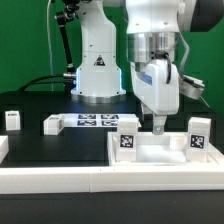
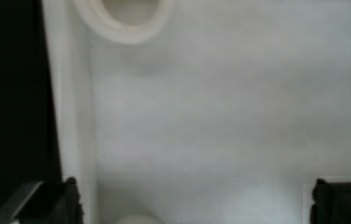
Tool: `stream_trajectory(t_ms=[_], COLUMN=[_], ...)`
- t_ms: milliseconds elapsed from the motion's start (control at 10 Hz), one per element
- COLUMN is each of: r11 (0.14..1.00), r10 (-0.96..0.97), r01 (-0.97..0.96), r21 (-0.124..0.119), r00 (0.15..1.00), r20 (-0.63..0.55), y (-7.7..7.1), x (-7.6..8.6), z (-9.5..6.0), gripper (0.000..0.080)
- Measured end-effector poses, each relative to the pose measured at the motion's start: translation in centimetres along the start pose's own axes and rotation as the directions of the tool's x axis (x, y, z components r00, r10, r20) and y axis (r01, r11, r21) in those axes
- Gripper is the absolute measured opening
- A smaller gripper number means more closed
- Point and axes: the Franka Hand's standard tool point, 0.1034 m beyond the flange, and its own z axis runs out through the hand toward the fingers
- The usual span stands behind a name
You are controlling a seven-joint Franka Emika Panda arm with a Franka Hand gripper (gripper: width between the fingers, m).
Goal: Assemble square table
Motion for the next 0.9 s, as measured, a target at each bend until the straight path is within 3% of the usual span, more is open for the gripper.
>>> stream_trajectory(t_ms=[200, 600, 900], r11=[1.0, 0.998, 0.997], r10=[-0.009, -0.031, -0.041], r01=[0.009, 0.029, 0.038], r21=[-0.01, -0.055, -0.061], r00=[1.0, 0.999, 0.998], r20=[-0.013, -0.035, -0.037], y=[1.0, 3.2, 3.3], x=[-0.1, 0.2, 0.3], z=[0.8, 2.9, 3.2], gripper=[0.0649, 0.0649, 0.0649])
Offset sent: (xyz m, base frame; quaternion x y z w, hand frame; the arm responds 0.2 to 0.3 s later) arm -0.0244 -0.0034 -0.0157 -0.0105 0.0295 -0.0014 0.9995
